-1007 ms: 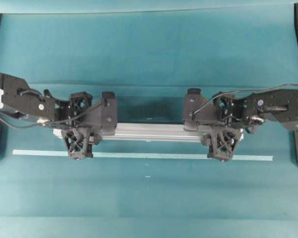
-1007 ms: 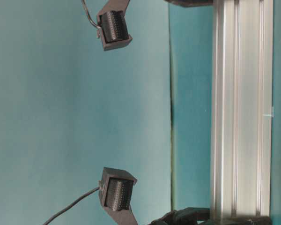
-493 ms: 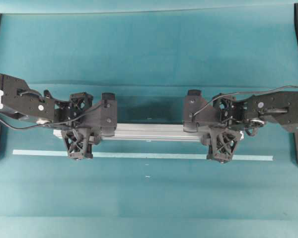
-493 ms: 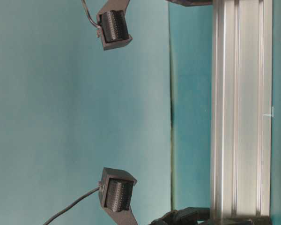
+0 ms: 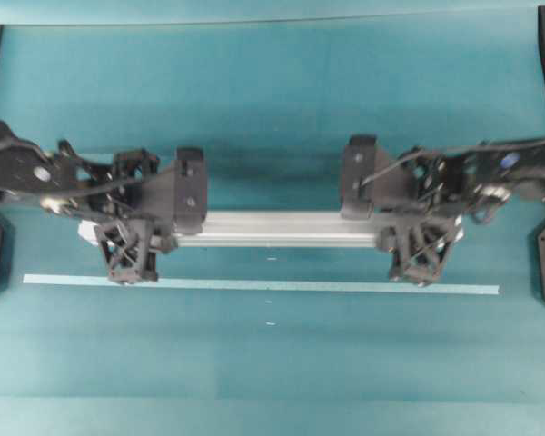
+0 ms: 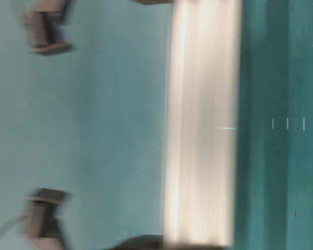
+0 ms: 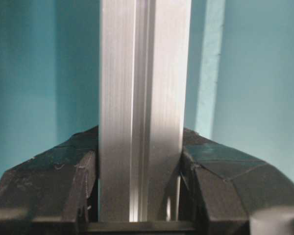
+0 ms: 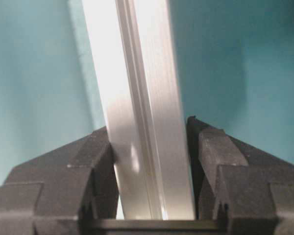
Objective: Lift the metal rail with both hands and move it towards you.
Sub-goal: 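Lift the rail with both grippers and carry it away from the strip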
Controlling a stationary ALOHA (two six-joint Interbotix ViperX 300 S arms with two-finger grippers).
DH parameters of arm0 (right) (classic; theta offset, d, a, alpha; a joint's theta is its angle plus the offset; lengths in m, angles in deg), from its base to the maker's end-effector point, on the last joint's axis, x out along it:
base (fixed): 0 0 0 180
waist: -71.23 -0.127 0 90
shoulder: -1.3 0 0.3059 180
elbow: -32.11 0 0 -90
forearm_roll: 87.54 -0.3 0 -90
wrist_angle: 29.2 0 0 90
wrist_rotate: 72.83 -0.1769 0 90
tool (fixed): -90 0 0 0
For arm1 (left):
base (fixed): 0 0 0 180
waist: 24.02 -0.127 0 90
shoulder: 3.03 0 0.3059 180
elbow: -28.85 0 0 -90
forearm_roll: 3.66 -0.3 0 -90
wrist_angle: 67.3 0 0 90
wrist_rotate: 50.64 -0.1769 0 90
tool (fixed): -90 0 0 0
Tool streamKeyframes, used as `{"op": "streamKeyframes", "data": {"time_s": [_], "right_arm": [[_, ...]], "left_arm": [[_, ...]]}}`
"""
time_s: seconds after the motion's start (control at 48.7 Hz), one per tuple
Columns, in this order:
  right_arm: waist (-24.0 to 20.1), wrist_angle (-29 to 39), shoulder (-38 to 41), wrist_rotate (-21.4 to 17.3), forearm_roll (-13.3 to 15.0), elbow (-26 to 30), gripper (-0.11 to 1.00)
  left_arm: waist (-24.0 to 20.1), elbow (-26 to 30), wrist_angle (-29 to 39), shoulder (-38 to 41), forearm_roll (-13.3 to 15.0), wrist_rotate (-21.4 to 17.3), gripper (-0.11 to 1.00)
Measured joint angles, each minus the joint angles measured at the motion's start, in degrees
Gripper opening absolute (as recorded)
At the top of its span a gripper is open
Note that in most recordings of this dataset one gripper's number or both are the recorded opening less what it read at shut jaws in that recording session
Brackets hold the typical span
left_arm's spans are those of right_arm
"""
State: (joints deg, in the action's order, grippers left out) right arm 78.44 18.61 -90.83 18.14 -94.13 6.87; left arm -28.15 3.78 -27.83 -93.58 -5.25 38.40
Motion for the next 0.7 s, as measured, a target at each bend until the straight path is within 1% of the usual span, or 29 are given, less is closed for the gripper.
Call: {"op": "streamKeyframes", "data": {"time_s": [0.164,0.288,0.452,0.555,0.699], "right_arm": [[0.26,10.81,-2.90,-0.09,-0.09,5.89,0.40],[0.35,17.23,-3.52,-0.62,-0.44,10.37,0.40],[0.26,24.17,-3.52,-2.64,-0.79,16.00,0.40],[-0.09,28.39,-3.52,-3.96,-0.79,19.60,0.40],[-0.70,32.52,-3.52,-5.10,-0.79,23.29,0.40]], "left_arm": [[0.09,5.10,7.12,-3.43,0.00,-0.09,0.31],[0.44,7.91,10.90,-4.66,0.00,0.00,0.31],[0.53,11.69,15.38,-5.27,0.26,0.09,0.31],[0.53,15.21,19.16,-5.27,0.26,0.00,0.31],[0.62,20.48,25.58,-5.27,0.35,-0.09,0.31]]}}
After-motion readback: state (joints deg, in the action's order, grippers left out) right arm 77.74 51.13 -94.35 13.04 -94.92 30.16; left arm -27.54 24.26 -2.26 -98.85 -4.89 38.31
